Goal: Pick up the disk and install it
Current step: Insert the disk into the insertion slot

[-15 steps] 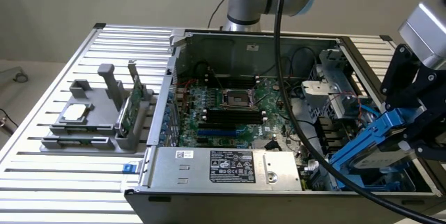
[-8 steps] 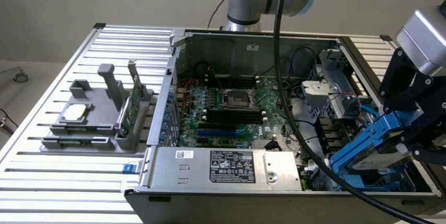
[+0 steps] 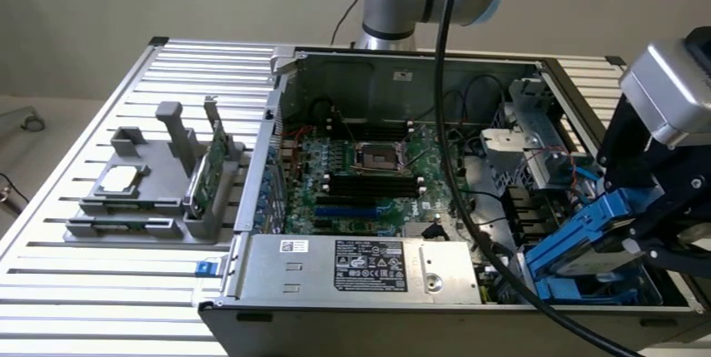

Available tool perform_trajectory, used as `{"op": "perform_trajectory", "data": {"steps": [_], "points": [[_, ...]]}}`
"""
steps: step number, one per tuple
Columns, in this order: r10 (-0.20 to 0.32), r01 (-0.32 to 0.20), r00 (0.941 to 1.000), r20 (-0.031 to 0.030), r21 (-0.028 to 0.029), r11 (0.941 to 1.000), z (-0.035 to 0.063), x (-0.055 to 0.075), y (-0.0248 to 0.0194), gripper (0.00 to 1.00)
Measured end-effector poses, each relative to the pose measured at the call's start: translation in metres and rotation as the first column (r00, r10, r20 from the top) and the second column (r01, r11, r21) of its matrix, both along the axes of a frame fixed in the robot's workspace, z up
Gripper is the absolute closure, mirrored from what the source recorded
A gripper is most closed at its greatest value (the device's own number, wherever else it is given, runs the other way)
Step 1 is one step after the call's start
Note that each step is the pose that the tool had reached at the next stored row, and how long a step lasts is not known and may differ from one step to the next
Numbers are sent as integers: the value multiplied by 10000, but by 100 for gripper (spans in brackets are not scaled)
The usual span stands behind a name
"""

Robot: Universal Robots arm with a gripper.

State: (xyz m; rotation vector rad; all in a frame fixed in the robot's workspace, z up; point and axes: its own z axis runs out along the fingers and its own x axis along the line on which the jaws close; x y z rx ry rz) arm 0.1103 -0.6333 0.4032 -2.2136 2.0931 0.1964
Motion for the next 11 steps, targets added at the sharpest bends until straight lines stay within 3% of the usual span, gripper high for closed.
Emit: {"op": "perform_trajectory", "data": {"steps": [11], "points": [[1,-1,10000,0,8,10000,-17,0,-5,66]]}}
